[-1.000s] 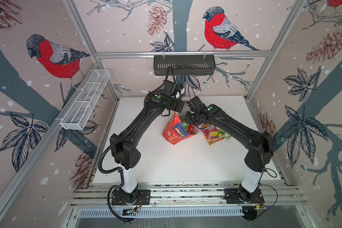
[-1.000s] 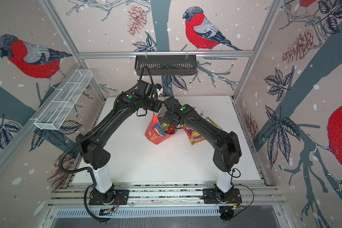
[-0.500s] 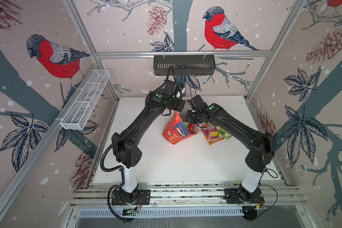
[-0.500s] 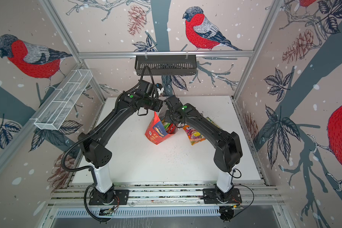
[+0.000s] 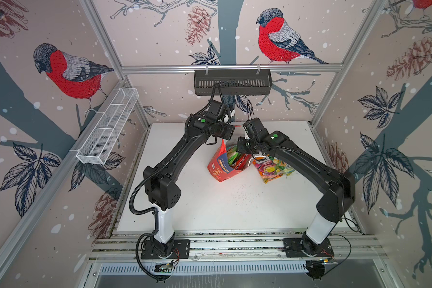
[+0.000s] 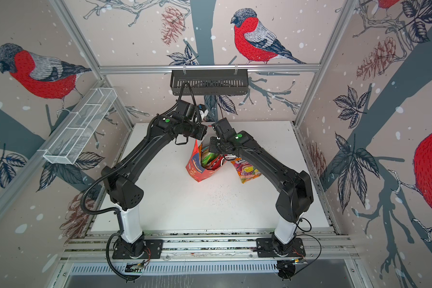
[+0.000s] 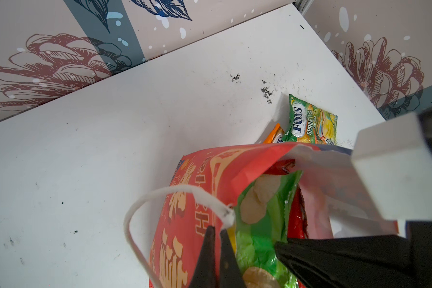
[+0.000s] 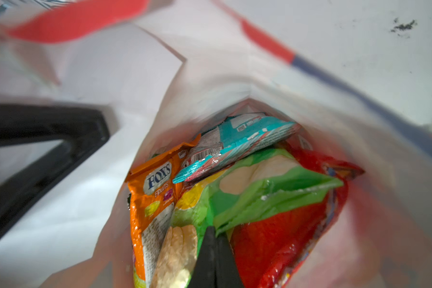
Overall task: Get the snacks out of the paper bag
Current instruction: 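Lower the right gripper into the bag onto the green Lay's chips packet, then grasp the green Lay's packet with the right gripper and pull it out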
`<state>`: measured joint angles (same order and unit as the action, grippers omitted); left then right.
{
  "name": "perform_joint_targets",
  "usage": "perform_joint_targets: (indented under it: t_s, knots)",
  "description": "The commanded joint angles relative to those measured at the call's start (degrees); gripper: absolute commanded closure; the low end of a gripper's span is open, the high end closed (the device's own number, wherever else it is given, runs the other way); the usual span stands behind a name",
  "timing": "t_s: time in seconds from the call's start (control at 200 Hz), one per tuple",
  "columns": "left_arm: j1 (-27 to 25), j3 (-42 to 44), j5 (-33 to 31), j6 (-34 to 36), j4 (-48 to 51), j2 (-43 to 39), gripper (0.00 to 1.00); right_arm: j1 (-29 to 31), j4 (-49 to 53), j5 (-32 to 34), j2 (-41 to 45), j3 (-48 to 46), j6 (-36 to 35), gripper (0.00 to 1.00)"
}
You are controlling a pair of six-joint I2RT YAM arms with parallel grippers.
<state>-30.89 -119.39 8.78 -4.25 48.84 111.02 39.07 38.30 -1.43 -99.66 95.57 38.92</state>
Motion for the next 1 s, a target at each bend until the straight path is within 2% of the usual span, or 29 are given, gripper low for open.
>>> perform_joint_targets:
  t_s: [0.0, 0.705, 0.996]
  knots:
    - [0.2, -0.4, -0.4, 0.1, -1.6, -0.1, 1.00, 0.0, -5.7, -3.6, 1.2, 0.1, -2.0, 1.00]
    - [2.6, -1.6, 0.6, 0.1, -0.3, 1.4, 1.00, -1.4, -7.0, -4.8, 4.7, 2.2, -7.7, 1.00]
    - [2.7, -1.7, 1.0, 0.6, 0.0, 1.8, 1.00, -1.4, -11.2, -7.8, 6.4, 2.4, -9.9, 1.00]
